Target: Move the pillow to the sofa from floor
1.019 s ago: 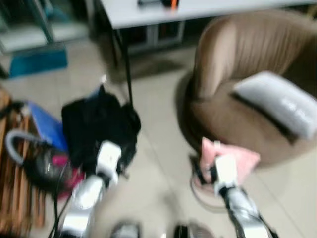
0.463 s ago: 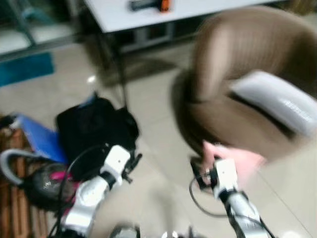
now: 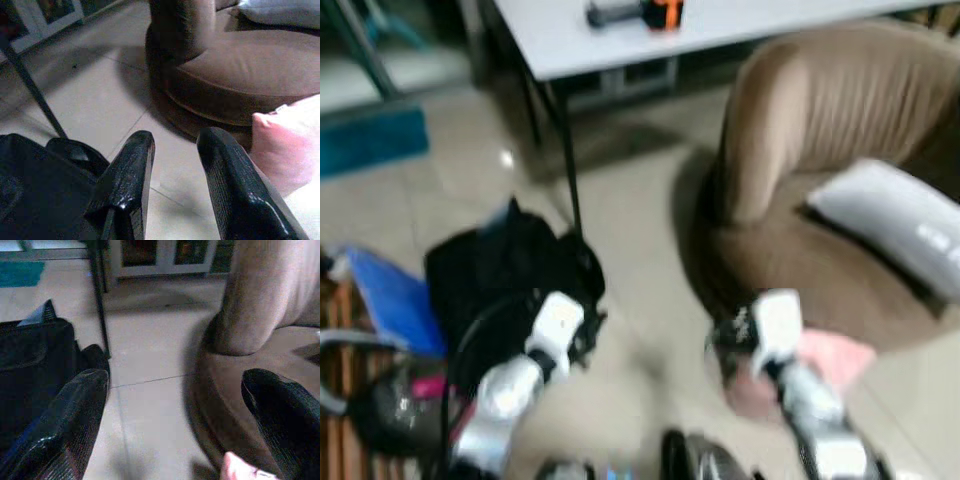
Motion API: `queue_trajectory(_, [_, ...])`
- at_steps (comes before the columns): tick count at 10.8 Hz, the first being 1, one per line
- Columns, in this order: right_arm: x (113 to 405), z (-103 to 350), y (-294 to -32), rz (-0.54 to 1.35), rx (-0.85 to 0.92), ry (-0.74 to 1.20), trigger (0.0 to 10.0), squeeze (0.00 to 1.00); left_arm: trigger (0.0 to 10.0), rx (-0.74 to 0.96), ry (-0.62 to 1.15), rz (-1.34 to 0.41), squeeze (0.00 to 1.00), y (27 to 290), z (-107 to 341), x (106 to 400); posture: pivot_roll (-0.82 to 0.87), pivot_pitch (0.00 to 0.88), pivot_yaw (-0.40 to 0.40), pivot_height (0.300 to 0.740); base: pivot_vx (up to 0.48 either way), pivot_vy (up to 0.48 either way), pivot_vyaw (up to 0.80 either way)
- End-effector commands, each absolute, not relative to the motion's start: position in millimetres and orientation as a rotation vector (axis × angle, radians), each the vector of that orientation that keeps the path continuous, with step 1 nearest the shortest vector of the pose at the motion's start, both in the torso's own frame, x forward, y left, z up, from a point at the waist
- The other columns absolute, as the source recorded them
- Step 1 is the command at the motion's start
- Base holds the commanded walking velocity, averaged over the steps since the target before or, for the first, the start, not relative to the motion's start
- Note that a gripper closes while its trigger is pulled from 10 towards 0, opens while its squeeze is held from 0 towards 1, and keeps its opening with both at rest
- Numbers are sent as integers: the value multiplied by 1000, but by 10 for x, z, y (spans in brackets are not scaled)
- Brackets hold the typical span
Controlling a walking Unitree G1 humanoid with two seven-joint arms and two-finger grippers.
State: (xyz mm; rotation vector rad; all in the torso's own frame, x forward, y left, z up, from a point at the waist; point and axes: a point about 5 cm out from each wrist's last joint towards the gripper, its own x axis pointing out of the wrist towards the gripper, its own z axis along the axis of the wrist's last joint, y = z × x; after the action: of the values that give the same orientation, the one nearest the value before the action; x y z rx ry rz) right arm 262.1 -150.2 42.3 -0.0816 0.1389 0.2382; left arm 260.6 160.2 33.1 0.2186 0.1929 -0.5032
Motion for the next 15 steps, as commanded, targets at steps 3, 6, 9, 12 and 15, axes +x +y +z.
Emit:
queue_trajectory(3, [2598,410,-1516,213,-44,185,10000,24,10000,212,218,-472,0,1658,281,2558,65,225,-28,740,0,0,-267])
queue_trajectory(6, [2566,374,-1470,219,-48,213,10000,24,10000,206,218,-477,0,1632,280,2551,76,217,-26,740,0,0,-790])
queue_trajectory(9, [2556,380,-1464,218,-49,212,10000,27,10000,198,181,-499,0,1495,411,2523,81,214,-34,740,0,0,-781])
queue_trajectory(12, [2530,363,-1445,231,-44,219,10000,27,10000,204,169,-508,0,1485,480,2489,80,212,-38,740,0,0,-785])
queue_trajectory(15, [2503,329,-1430,237,-44,228,10000,39,10000,195,192,-510,0,1476,453,2520,75,215,-35,740,0,0,-788])
